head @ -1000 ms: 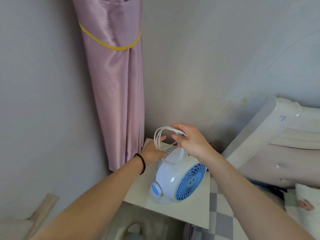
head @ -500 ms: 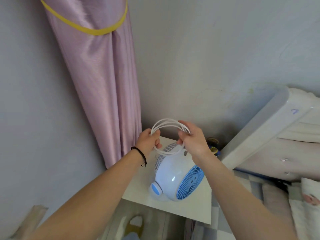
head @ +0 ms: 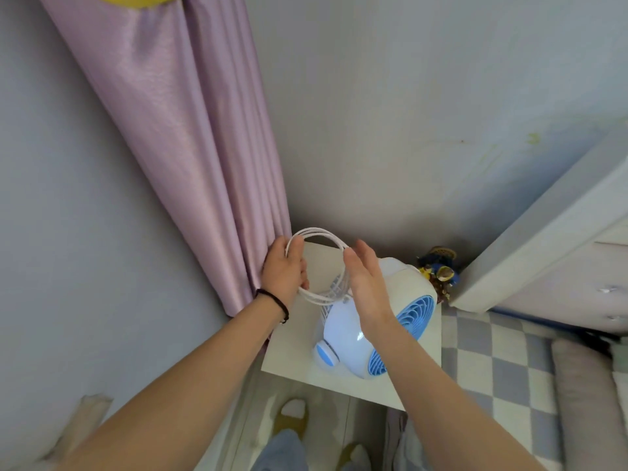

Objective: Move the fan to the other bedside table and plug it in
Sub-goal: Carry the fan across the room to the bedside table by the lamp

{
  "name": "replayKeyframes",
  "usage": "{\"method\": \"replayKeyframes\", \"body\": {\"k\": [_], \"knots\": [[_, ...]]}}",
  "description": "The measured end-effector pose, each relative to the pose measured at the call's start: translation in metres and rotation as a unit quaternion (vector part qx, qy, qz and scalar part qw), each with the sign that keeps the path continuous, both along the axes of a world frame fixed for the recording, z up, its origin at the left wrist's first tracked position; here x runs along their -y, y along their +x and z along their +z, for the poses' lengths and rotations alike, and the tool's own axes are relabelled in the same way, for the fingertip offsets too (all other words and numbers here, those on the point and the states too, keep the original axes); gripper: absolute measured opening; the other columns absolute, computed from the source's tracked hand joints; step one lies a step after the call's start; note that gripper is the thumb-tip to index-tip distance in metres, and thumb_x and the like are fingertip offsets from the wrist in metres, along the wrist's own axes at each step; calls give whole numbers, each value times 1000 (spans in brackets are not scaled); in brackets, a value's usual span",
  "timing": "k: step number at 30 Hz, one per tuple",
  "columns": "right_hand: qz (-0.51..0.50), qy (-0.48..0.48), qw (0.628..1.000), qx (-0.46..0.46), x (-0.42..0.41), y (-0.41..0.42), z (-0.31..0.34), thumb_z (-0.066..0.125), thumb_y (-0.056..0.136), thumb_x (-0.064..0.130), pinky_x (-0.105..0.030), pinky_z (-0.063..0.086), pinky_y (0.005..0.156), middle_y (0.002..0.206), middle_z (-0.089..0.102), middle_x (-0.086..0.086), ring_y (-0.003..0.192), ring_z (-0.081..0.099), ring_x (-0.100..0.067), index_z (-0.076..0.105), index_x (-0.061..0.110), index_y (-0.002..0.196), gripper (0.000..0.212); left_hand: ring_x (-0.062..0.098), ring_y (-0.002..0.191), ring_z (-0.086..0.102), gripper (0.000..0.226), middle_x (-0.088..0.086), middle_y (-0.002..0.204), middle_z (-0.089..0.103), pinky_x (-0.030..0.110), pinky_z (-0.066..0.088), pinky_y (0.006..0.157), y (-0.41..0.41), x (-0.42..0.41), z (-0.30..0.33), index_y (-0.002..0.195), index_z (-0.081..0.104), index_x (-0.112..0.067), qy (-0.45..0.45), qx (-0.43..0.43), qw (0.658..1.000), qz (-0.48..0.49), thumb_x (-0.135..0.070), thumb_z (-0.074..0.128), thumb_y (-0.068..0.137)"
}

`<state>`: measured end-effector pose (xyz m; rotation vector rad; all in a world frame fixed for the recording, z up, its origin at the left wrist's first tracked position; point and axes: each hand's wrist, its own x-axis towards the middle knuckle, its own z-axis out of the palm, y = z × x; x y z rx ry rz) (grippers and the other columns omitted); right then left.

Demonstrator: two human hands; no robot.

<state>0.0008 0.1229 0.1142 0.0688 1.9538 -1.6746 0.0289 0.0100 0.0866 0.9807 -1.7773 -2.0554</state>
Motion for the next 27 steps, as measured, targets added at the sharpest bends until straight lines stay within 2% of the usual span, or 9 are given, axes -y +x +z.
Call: {"method": "replayKeyframes", "body": {"k": [4, 7, 10, 13, 16, 18, 21, 24, 27], "knots": [[-49, -24, 998, -43, -22, 6, -3, 40, 97, 27, -21, 26, 101, 149, 36, 8, 134, 34, -8, 28, 24, 144, 48, 13, 35, 31, 29, 5, 48, 33, 16, 30, 33, 3, 6, -3, 68, 33, -17, -59, 10, 998, 21, -18, 39, 96], [-149, -24, 985, -81, -46, 4, -10, 40, 97, 23, -19, 30, 99, 139, 47, 8, 125, 43, -4, 38, 24, 139, 42, 5, 40, 37, 34, 1, 50, 36, 26, 32, 46, 5, 9, -1, 62, 33, -20, -202, 34, 979, 23, -12, 43, 94], [-245, -42, 963, -102, -68, -1, -18, 43, 97, 16, -8, 38, 95, 130, 54, 6, 115, 51, 0, 45, 19, 134, 38, 3, 51, 46, 39, -6, 53, 41, 25, 23, 54, 14, 5, -1, 60, 31, -25, -325, 66, 943, 18, -6, 45, 91], [-286, -26, 953, -94, -87, -5, -30, 46, 95, 19, -28, 41, 105, 128, 56, 4, 120, 52, -10, 49, 18, 130, 35, 27, 63, 42, 21, 7, 65, 50, 27, 19, 55, 26, -4, -12, 73, 41, -17, -359, 116, 926, 21, -14, 44, 94], [-304, -13, 950, -74, -104, -5, -42, 47, 95, 20, -27, 42, 99, 130, 56, 0, 116, 53, -11, 51, 18, 128, 34, 40, 78, 51, 23, 28, 84, 59, 27, 19, 58, 37, -9, -36, 91, 49, 3, -319, 172, 931, 51, -19, 42, 95], [-311, -8, 948, -66, -113, -2, -51, 47, 95, 17, -14, 41, 85, 126, 56, 0, 110, 52, -10, 50, 14, 129, 35, 34, 79, 46, 22, 25, 82, 56, 26, 21, 61, 49, -11, -54, 90, 47, 1, -269, 211, 938, 60, -20, 43, 95], [-301, 4, 952, -46, -124, 4, -64, 47, 94, 16, -11, 37, 75, 120, 54, 1, 102, 51, -8, 49, 13, 129, 35, 28, 75, 47, 22, 14, 73, 49, 31, 33, 63, 74, -14, -84, 85, 48, -4, -184, 245, 949, 74, -24, 46, 93], [-282, 19, 959, -29, -132, 11, -78, 47, 93, 16, -16, 38, 78, 114, 53, 2, 94, 51, -4, 50, 10, 127, 34, 28, 57, 42, 27, 10, 59, 40, 37, 39, 55, 101, -18, -106, 71, 40, -11, -122, 258, 951, 122, -27, 45, 92], [-263, 37, 964, -23, -136, 14, -89, 47, 93, 16, -25, 37, 88, 113, 54, 2, 102, 50, -11, 51, 10, 124, 32, 25, 44, 38, 29, 10, 59, 38, 34, 42, 46, 118, -22, -118, 73, 41, -8, -71, 259, 947, 177, -28, 40, 94]]}}
